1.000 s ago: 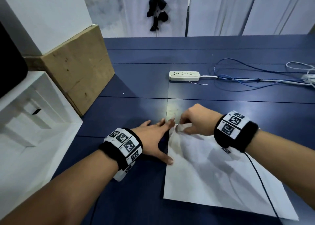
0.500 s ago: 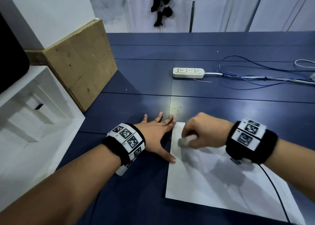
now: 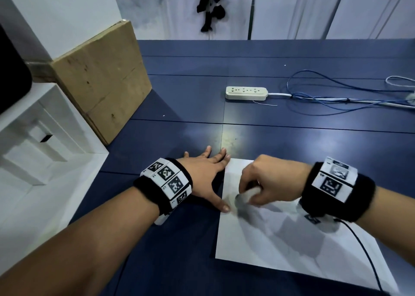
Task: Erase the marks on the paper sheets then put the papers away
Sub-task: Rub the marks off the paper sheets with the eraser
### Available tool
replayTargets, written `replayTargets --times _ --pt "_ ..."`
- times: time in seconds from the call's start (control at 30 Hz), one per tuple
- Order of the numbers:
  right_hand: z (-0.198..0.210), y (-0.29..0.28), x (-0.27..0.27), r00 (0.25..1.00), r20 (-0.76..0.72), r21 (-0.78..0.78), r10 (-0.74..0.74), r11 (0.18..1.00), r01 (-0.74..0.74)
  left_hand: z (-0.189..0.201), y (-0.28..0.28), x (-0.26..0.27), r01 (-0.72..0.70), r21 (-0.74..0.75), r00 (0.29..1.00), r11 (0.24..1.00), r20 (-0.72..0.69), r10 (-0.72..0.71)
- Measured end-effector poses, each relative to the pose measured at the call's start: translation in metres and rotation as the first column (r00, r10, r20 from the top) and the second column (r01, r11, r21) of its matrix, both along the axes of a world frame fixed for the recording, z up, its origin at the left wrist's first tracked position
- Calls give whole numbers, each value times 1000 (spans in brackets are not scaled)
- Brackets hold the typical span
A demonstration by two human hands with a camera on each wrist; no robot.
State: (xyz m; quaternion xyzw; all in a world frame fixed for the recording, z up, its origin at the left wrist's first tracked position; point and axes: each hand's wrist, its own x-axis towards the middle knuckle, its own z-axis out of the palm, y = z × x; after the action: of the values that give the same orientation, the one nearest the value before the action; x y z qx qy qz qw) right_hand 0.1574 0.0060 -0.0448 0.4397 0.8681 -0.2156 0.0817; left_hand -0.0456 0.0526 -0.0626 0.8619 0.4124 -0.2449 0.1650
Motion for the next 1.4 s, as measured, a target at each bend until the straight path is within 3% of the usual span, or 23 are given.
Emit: replayTargets --times 0.2,0.3,0.43,0.63,0.83,1.0,1.07,1.23,1.3,1.4 --pt "-3 45 14 970 -22 203 -241 949 240 4 -2 1 -1 -13 1000 1000 -13 1" --pt "-2 24 13 986 -23 189 -164 968 165 4 -1 2 -1 -6 1000 1000 -12 1" --pt "3 -5 2 1000 -11 -11 -7 1000 7 1 -2 2 0 9 1000 1000 -14 0" --pt "-1 33 14 970 -30 187 -240 952 241 5 -1 2 1 -2 1000 1000 -27 -1" --pt "7 -8 3 999 9 -12 -32 999 32 1 -1 1 6 6 1000 1000 -25 -6" --pt "4 32 12 974 -17 180 -225 958 225 4 -1 3 3 7 1000 1000 -31 -3" --pt "0 29 16 973 -42 194 -226 954 229 5 -2 3 2 5 999 1000 -32 -2" --pt "6 -9 6 1000 4 -25 -19 999 19 3 -1 2 -6 1 999 1000 -33 6" --pt "5 4 5 999 12 45 -50 998 50 3 -1 3 0 0 999 1000 -34 0" --pt "4 31 11 976 -20 161 -218 963 218 5 -1 4 -3 -8 999 1000 -33 3"
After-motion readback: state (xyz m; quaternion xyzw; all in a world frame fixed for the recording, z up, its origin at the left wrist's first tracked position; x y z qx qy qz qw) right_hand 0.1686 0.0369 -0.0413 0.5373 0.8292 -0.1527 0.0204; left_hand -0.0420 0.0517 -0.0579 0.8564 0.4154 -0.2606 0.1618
